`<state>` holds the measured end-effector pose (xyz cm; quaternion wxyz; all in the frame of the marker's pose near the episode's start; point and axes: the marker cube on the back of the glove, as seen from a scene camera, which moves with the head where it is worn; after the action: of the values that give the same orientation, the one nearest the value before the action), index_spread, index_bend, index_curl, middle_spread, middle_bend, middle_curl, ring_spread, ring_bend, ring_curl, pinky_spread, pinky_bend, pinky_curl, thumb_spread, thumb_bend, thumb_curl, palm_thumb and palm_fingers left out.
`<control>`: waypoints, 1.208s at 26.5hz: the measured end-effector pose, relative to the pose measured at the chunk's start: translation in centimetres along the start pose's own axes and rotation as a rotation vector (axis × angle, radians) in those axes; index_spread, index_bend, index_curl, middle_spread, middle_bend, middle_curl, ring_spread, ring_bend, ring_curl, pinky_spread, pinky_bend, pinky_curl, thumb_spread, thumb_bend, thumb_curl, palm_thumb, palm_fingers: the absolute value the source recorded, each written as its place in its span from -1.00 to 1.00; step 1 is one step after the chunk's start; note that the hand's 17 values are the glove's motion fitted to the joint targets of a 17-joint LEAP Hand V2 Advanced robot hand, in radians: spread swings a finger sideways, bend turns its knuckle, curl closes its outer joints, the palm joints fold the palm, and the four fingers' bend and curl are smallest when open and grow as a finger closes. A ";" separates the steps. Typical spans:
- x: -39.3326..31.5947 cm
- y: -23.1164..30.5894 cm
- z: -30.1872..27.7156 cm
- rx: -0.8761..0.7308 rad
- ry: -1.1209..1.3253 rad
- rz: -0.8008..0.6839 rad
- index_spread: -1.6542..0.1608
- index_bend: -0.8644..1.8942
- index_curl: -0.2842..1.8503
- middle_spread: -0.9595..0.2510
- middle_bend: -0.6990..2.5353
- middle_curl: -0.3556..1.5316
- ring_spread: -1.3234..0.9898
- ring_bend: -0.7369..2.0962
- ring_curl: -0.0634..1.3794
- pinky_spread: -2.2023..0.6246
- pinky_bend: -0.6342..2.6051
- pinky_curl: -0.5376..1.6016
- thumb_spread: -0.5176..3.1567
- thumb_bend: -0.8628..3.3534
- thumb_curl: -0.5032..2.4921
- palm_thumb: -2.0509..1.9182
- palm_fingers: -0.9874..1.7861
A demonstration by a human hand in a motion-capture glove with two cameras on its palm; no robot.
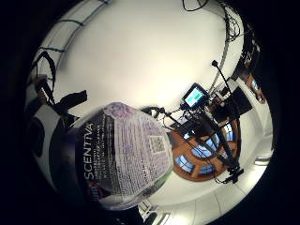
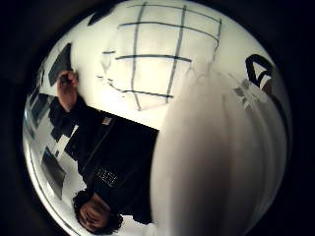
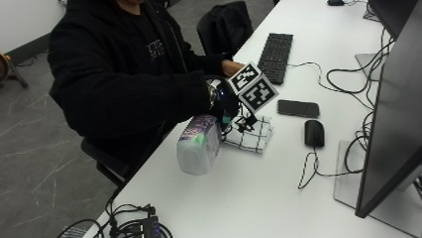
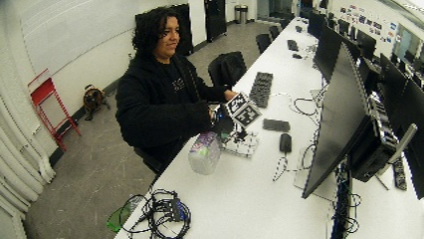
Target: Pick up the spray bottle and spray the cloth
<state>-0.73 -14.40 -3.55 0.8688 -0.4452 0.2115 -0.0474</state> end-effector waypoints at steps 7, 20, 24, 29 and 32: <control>-1.1 -2.2 2.0 -0.087 0.020 -0.023 0.49 -0.23 -0.23 0.19 -0.27 -0.08 -0.05 0.04 -0.26 0.33 -0.32 -0.13 -0.52 -0.61 -0.15 0.51 0.69; -0.4 -2.1 -0.7 -0.005 -0.023 -0.007 0.49 -0.23 -0.22 0.20 -0.27 -0.08 -0.05 0.03 -0.26 0.33 -0.33 -0.14 -0.52 -0.61 -0.15 0.51 0.69; -1.1 0.4 -1.1 0.054 -0.021 -0.053 0.49 -0.23 -0.22 0.20 -0.27 -0.08 -0.05 0.03 -0.26 0.33 -0.33 -0.14 -0.52 -0.61 -0.14 0.51 0.69; -2.5 2.5 -4.1 0.188 -0.055 -0.136 0.49 -0.23 -0.22 0.20 -0.27 -0.08 -0.05 0.03 -0.26 0.33 -0.33 -0.13 -0.52 -0.61 -0.14 0.51 0.69; -3.8 3.5 -6.2 0.285 -0.083 -0.196 0.49 -0.23 -0.22 0.20 -0.27 -0.08 -0.05 0.03 -0.26 0.33 -0.33 -0.14 -0.52 -0.61 -0.14 0.51 0.69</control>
<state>-7.04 -15.96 -8.27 0.9223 -0.3377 0.1221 -0.1428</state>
